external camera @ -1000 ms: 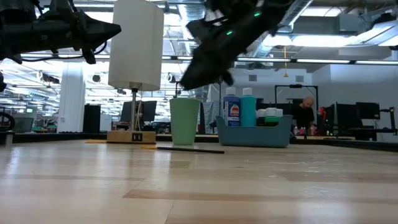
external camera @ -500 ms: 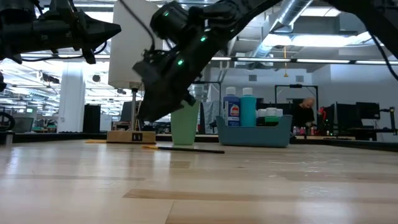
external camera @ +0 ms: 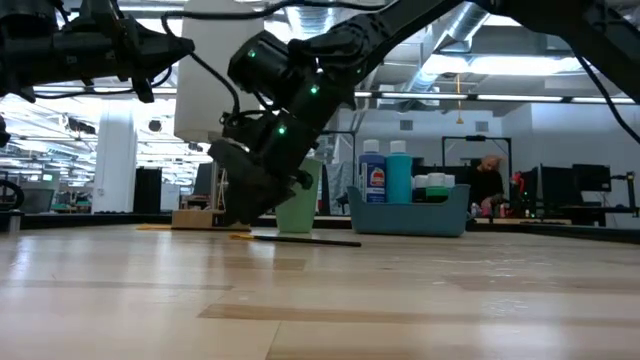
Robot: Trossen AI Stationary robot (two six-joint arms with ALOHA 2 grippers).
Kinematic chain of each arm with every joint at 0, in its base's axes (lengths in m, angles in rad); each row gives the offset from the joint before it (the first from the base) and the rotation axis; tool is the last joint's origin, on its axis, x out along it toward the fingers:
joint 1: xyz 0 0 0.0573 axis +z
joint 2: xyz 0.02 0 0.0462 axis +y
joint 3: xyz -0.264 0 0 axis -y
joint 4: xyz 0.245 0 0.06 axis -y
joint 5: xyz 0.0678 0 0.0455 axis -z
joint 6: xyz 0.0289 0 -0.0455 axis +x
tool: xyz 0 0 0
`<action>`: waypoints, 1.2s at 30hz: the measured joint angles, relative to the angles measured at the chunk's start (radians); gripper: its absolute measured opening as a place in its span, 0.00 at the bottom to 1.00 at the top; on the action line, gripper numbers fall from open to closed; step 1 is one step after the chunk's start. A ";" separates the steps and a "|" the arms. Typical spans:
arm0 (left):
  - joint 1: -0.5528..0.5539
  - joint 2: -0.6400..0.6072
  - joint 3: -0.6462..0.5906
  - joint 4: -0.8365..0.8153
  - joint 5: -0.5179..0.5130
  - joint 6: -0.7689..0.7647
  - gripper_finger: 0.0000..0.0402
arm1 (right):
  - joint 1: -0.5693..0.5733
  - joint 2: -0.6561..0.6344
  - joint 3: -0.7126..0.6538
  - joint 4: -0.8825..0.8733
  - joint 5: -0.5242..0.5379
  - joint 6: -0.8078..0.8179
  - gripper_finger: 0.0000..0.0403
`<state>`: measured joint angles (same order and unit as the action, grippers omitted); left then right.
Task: Pick & Place Paint Supplies
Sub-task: Put the bottom gold paint brush into the green cup
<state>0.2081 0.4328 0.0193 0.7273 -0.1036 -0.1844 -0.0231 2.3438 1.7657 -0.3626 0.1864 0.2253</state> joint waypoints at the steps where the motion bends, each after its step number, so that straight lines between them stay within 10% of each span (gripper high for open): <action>1: 0.000 0.000 0.000 0.000 0.000 0.000 0.01 | 0.000 0.000 -0.004 -0.002 0.002 0.000 0.40; 16: 0.000 0.000 0.000 0.000 0.000 0.000 0.01 | 0.012 0.066 -0.001 0.021 0.014 0.014 0.38; 28: 0.000 0.000 0.000 0.000 0.000 0.000 0.01 | 0.023 0.057 -0.001 -0.049 0.035 0.008 0.03; 36: 0.000 0.000 0.000 0.000 0.000 0.000 0.01 | 0.031 0.040 0.002 -0.056 0.056 0.033 0.00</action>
<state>0.2081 0.4332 0.0193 0.7269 -0.1036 -0.1844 0.0079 2.3835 1.7672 -0.4184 0.2420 0.2586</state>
